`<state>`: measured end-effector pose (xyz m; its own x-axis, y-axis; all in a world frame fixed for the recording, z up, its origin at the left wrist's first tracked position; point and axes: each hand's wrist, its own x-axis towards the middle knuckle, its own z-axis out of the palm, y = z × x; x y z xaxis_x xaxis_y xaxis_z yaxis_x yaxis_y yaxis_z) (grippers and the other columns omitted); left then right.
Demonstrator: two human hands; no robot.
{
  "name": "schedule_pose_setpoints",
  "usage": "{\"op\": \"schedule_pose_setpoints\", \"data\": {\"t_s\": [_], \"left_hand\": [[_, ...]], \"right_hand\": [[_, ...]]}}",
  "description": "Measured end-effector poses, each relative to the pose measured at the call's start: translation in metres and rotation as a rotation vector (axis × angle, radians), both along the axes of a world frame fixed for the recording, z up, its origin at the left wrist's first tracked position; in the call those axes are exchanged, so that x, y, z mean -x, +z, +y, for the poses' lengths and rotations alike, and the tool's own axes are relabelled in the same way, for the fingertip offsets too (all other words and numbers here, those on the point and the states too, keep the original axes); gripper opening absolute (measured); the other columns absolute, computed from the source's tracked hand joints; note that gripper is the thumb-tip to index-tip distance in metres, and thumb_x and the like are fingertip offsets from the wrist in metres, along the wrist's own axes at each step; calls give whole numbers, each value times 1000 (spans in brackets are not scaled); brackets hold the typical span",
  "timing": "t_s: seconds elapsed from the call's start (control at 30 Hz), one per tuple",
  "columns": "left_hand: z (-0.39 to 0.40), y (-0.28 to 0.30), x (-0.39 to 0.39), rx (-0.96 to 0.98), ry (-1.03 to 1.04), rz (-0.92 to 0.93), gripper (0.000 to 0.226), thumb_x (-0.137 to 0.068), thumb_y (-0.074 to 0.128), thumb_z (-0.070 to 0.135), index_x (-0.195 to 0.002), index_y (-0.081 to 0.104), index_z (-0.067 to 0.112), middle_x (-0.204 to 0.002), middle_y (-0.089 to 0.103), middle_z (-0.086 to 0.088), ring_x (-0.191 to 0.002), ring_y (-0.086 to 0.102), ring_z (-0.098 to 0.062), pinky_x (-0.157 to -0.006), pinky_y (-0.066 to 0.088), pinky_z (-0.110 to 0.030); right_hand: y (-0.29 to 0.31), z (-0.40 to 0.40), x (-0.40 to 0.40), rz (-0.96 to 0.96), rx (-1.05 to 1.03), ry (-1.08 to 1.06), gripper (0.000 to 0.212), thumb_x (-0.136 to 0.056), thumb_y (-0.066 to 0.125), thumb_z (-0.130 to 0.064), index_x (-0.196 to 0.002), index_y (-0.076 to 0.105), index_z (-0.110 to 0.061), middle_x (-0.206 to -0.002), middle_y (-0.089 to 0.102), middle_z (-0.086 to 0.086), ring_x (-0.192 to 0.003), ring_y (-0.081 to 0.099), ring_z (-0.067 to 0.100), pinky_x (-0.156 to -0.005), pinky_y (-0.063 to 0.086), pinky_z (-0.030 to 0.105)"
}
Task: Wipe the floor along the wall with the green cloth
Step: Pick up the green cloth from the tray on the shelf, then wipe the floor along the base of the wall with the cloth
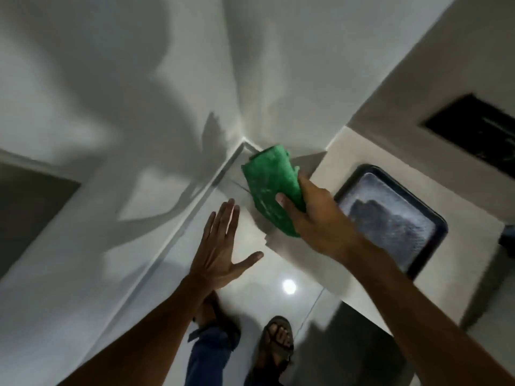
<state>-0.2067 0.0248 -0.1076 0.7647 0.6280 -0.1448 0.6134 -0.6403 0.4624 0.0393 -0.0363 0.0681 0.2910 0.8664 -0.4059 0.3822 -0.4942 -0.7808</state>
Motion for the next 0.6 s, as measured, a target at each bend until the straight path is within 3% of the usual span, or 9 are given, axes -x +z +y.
{"op": "schedule_pose_setpoints", "data": {"t_s": [0.1,0.17,0.23,0.33,0.43,0.6], "left_hand": [[-3,-29,51,19,130,43,119,-96,45,90,-179,-6,22,-188,-14,1,-174,-10,-16,-142,4,-47],[-5,-54,85,49,240,56,117,-96,44,91,-178,-9,27,-187,-19,6,-172,-17,-9,-140,3,-47],[-6,-83,108,83,329,78,117,-95,41,92,-177,-13,30,-186,-22,9,-171,-20,-8,-138,2,-48],[-15,-137,143,97,461,83,117,-95,41,91,-178,-11,26,-188,-15,4,-174,-10,-17,-139,5,-49],[-28,-188,163,139,648,44,118,-94,49,87,-179,-4,25,-189,1,-5,-174,7,-24,-139,13,-50],[-55,-265,201,161,738,88,119,-92,29,96,-178,-6,21,-188,-10,-1,-175,-4,-22,-141,3,-46]], "right_hand": [[-30,25,50,-174,-65,150,24,-115,52,-21,-137,56,-14,-115,73,10,-93,69,24,-77,55,36],[-58,38,82,-239,-126,202,26,-113,53,-13,-138,60,-12,-105,71,9,-82,62,20,-74,50,34],[-90,49,106,-289,-144,233,33,-111,55,-8,-144,59,-11,-110,75,13,-83,66,24,-76,58,40],[-151,59,138,-316,-161,251,41,-109,56,-3,-149,58,-13,-127,75,14,-97,73,32,-88,63,50],[-212,66,157,-354,-192,327,52,-106,57,0,-153,57,-21,-149,68,4,-119,71,30,-103,58,51],[-318,71,185,-396,-373,396,56,-106,54,-5,-157,55,-28,-165,55,-2,-147,57,26,-122,46,53]]}}
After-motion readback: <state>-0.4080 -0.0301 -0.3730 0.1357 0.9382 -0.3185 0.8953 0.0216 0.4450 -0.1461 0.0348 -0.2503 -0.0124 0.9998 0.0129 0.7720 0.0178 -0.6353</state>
